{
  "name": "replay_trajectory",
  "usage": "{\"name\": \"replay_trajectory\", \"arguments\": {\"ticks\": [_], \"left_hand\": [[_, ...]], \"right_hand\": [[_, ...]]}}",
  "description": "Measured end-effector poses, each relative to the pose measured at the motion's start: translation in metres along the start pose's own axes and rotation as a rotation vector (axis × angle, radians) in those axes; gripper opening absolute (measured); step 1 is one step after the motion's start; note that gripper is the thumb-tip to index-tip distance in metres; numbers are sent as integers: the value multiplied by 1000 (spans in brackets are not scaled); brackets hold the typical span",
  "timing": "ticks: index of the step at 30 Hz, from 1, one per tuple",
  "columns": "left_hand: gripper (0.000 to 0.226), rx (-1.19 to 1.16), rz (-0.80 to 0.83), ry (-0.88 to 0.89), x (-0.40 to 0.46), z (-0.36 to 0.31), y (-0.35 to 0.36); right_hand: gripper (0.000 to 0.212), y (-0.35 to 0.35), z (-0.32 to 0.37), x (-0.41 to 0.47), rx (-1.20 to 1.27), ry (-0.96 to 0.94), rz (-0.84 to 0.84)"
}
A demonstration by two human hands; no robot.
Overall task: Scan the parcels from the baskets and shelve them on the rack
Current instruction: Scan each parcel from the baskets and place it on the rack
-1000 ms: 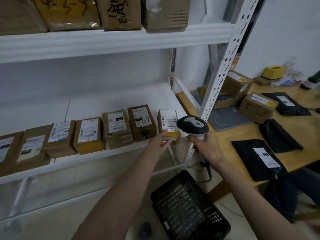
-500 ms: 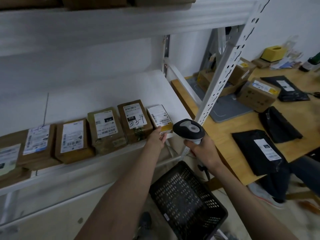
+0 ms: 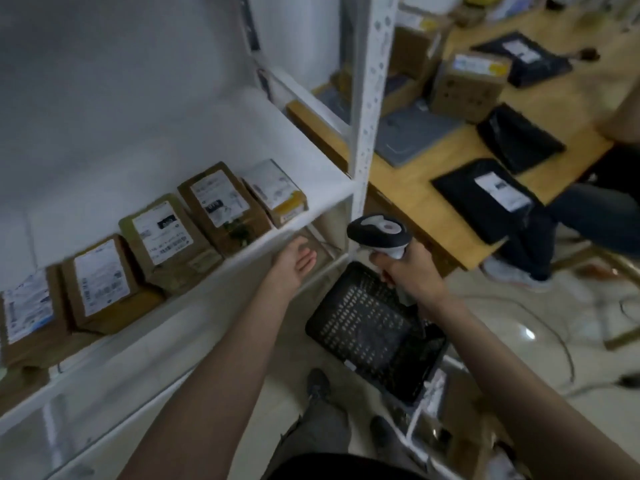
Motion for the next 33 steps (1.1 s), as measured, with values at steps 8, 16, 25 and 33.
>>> {"name": "replay_trajectory", "arguments": {"ticks": [8,16,25,33], "left_hand": [[15,778,265,-191,28,121,74],[16,1340,628,-328,4,309,157],[20,1685,828,-593,-8,501,147],[26,1772,678,-623,59,610,143]], "right_hand": [[4,-30,-157,-116,442,259,-461],[10,-13,-294,-253,771,518,-896],[15,14,-432,-325,1093,710,-1143],[10,14,-539,-326,1207,735,-1176]]}}
Point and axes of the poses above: each hand's wrist, its own x-axis towards the middle knuckle, its own y-axis out of the palm, z = x × y, the point moved 5 cm from there along x, towards the middle knuckle, and after that the axes turned 13 degrees about z, right-handed, at the moved point
